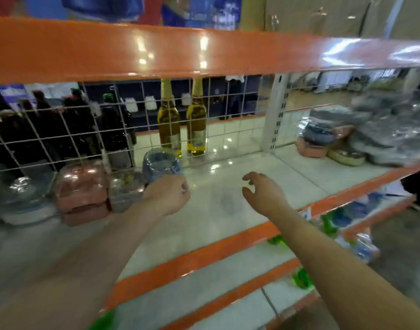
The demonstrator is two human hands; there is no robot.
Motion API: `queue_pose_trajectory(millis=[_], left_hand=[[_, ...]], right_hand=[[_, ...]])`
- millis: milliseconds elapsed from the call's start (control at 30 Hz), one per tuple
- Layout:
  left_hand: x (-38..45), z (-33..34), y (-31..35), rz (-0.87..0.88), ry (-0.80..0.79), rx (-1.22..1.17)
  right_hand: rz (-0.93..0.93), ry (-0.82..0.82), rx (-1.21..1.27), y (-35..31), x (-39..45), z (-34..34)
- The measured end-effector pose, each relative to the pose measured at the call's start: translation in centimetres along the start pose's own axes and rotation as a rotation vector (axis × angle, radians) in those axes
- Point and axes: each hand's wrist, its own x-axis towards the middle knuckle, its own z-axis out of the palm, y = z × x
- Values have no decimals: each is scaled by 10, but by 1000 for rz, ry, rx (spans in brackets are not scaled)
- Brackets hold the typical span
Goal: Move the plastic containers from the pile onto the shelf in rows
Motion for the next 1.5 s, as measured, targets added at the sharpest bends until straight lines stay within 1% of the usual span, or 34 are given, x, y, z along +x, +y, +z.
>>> queue_pose_trajectory(millis=[67,200,300,500,667,933,1133,1200,1333,1500], left_hand=[[11,11,34,38,-35,-40],[34,33,103,174,-189,-53],[51,51,152,221,-195,-45],[73,84,245,305,-289,-22],[90,101,303,351,-310,-8],[135,116,364,418,-290,14],[195,123,400,417,-164,-96],[214,126,413,413,-131,-153],[249,126,431,410,-50,-164],[284,126,440,356,-83,-204]], right_hand=[[45,-13,-23,35,1,-19],[135,-112,-74,107,-4,-57],[195,-149,-108,157,-9,-85],[266,-80,-109,243,-19,-130],[330,-43,-88,288,-18,-154],[389,125,16,338,5,-177],[410,284,41,374,53,-197],[405,316,47,383,74,-203],[416,345,64,397,113,-214],[395,397,71,410,153,-218]])
